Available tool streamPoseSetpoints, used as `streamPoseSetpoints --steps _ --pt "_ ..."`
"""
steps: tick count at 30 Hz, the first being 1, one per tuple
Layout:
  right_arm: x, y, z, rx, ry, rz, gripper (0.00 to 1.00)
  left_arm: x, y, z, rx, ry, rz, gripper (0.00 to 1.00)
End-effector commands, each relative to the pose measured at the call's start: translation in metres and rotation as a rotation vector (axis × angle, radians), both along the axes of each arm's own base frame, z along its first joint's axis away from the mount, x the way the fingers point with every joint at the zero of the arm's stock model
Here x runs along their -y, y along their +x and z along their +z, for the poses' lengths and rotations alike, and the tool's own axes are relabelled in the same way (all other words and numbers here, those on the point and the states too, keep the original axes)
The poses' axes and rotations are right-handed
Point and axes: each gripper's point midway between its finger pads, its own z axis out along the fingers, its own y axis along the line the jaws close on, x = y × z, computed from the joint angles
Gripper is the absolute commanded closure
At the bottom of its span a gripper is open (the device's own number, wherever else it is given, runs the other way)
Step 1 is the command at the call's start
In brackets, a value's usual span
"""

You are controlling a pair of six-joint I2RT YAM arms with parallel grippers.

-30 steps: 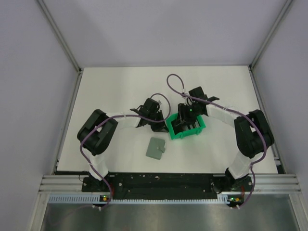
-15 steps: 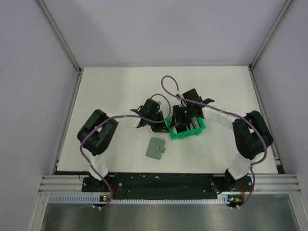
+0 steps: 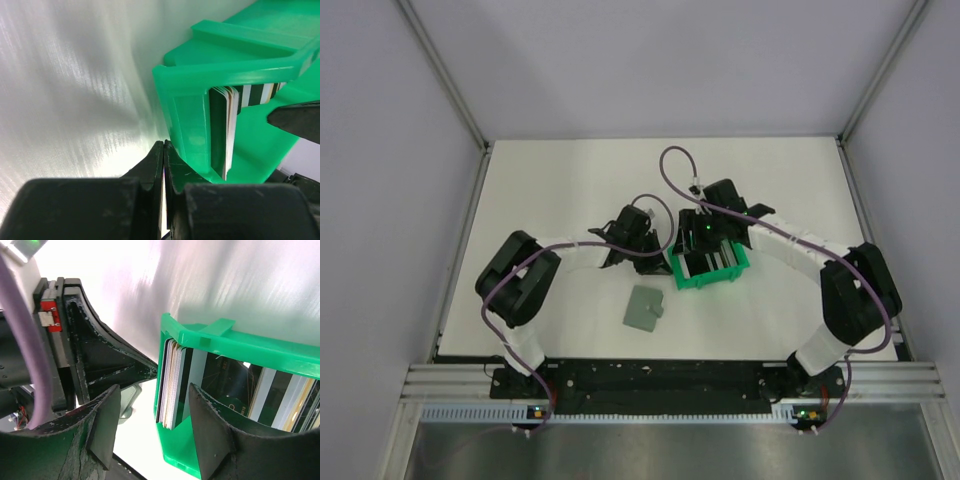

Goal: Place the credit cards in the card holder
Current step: Pick up the credit card from the storage box.

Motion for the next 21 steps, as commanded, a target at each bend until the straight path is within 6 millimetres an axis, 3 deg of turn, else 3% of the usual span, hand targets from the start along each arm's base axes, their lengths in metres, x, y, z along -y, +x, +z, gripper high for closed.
streamPoseSetpoints --steps 1,12,21 --pt "-0.008 0.013 0.016 0.048 0.029 -0.016 0.43 0.007 0.008 0.028 0.084 -0.059 -0.013 0.96" --pt "-0.011 0.009 -0.015 -0.028 0.039 -0.033 0.43 0.008 0.009 0.029 0.086 -0.058 -0.015 0.96" --pt "-0.012 0.006 -0.026 -0.052 0.041 -0.037 0.43 0.008 0.009 0.028 0.081 -0.062 -0.004 0.96"
